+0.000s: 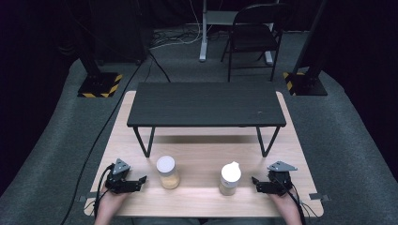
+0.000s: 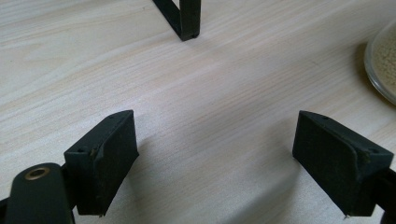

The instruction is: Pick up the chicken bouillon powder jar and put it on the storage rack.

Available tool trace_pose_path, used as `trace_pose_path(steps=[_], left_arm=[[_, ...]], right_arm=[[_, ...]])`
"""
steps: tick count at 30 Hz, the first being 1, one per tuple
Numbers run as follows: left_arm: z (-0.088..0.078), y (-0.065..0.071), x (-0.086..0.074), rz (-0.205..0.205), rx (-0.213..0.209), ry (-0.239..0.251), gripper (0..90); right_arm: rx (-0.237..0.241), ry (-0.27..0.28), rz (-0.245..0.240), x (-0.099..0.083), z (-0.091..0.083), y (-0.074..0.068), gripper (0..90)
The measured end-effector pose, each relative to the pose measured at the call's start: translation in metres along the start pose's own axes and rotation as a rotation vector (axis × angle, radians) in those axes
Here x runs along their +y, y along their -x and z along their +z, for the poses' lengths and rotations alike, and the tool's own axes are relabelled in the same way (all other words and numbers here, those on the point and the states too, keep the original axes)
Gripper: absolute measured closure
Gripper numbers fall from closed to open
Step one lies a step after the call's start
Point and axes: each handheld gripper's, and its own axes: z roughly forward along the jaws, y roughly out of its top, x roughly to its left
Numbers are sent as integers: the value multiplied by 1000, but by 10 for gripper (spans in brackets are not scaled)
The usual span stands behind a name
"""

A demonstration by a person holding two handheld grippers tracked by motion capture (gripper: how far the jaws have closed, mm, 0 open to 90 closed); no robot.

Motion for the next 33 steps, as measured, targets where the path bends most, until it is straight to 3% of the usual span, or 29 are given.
trace_pose_path(steps=[12, 20, 33], left_arm=[[-4, 0, -1, 5, -16, 28, 145], [-15, 2, -2, -1, -28, 83, 145], [-24, 12, 3, 33, -31, 123, 145]], right_arm=[[0, 0, 0, 0, 0, 0, 101], [0, 0, 0, 0, 0, 0, 101], [0, 0, 0, 0, 0, 0, 101]])
